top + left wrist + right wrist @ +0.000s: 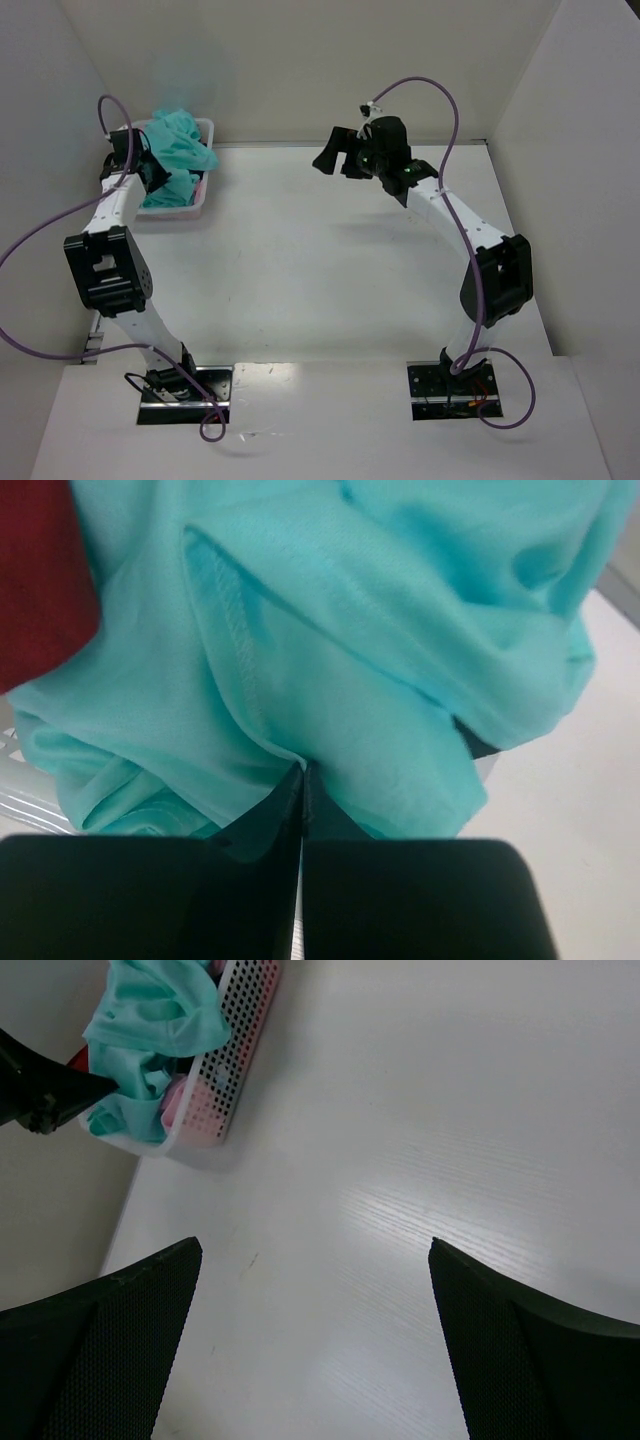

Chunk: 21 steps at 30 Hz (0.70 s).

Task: Fold and stack the t-shirts
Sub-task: Grab crumpled tshirt from bin with the left arm

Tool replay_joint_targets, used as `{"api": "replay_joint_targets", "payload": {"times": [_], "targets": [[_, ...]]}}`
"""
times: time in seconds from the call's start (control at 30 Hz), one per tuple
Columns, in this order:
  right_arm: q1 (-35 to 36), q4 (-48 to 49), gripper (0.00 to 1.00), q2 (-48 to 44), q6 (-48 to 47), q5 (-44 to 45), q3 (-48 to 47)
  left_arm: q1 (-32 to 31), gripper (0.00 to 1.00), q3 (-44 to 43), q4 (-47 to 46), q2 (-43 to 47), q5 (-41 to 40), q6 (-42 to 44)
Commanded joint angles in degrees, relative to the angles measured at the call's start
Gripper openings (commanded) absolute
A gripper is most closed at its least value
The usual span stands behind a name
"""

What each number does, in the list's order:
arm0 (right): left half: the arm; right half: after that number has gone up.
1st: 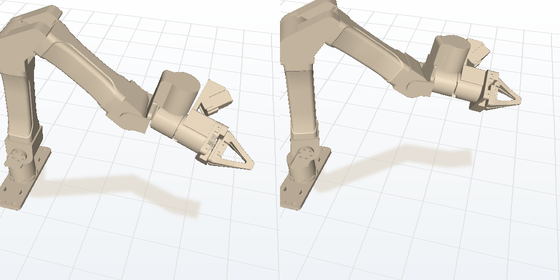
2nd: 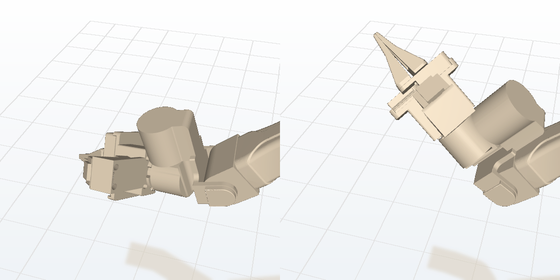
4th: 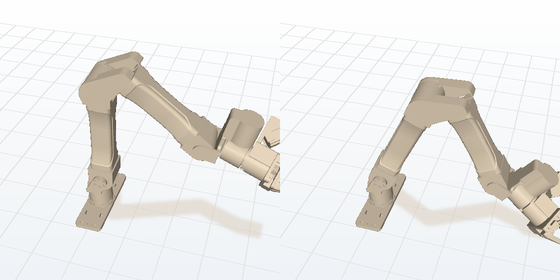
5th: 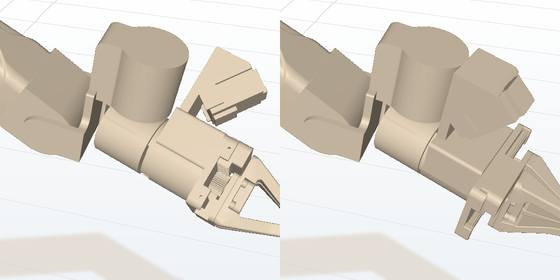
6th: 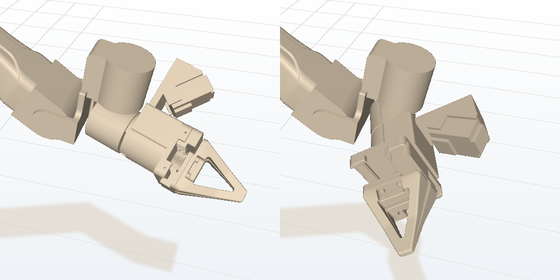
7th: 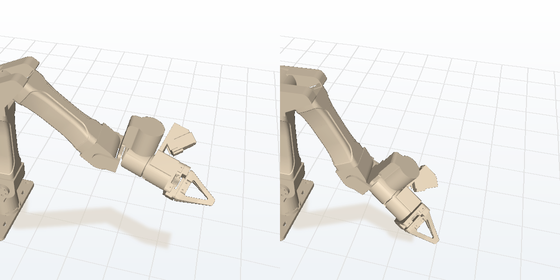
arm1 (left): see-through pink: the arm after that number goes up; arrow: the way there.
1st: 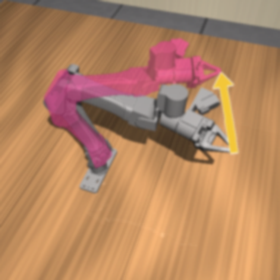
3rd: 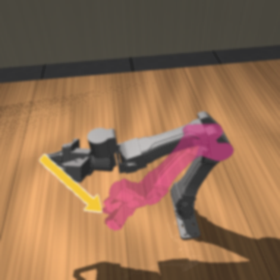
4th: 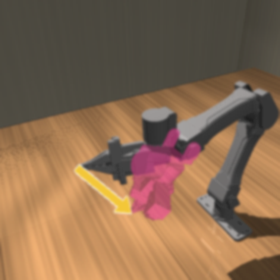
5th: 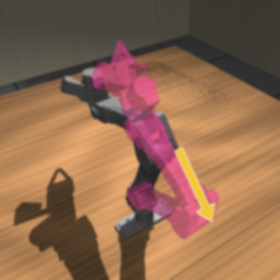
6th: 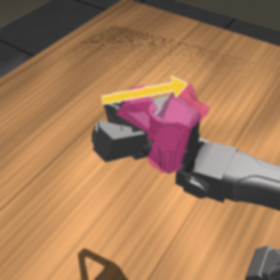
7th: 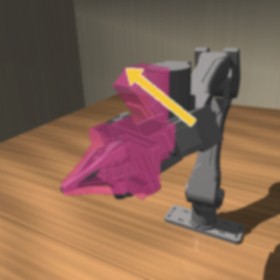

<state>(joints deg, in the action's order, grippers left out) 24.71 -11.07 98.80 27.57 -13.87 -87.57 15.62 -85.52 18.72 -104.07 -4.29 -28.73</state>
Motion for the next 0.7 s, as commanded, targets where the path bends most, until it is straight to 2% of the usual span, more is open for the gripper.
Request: {"api": "replay_joint_targets", "payload": {"times": [0.0,0.23,0.4,0.47,0.5,0.57,0.63,0.67], "targets": [[-0.10,2.80,1.00,-3.53,-0.68,0.95,0.73,0.29,0.00,-6.49,0.34,5.62,3.14,-0.27],[-0.10,5.53,1.00,-3.00,-0.15,-1.60,-1.55,0.29,0.00,-23.89,10.71,11.77,14.73,0.78],[-0.10,9.29,1.00,-5.37,-0.68,-3.53,0.46,-4.61,0.00,-36.71,17.21,14.34,24.74,-0.44],[-0.10,12.46,1.00,-7.30,1.33,-6.60,3.80,-6.56,0.00,-38.40,17.23,16.26,28.44,-1.76],[-0.10,17.00,1.00,-7.92,2.39,-8.00,5.12,-7.17,0.00,-38.41,17.23,16.79,33.08,-2.55],[-0.10,22.21,1.00,-9.67,4.15,-12.57,9.25,-8.76,0.00,-39.55,17.23,18.81,36.54,-4.14],[2.34,24.25,1.00,-10.29,2.94,-12.59,10.23,-9.46,0.00,-39.55,17.23,21.52,37.17,-5.19],[3.23,23.21,1.00,-10.30,1.97,-9.28,9.70,-9.46,0.00,-39.03,17.23,22.41,37.17,-5.19]]}}
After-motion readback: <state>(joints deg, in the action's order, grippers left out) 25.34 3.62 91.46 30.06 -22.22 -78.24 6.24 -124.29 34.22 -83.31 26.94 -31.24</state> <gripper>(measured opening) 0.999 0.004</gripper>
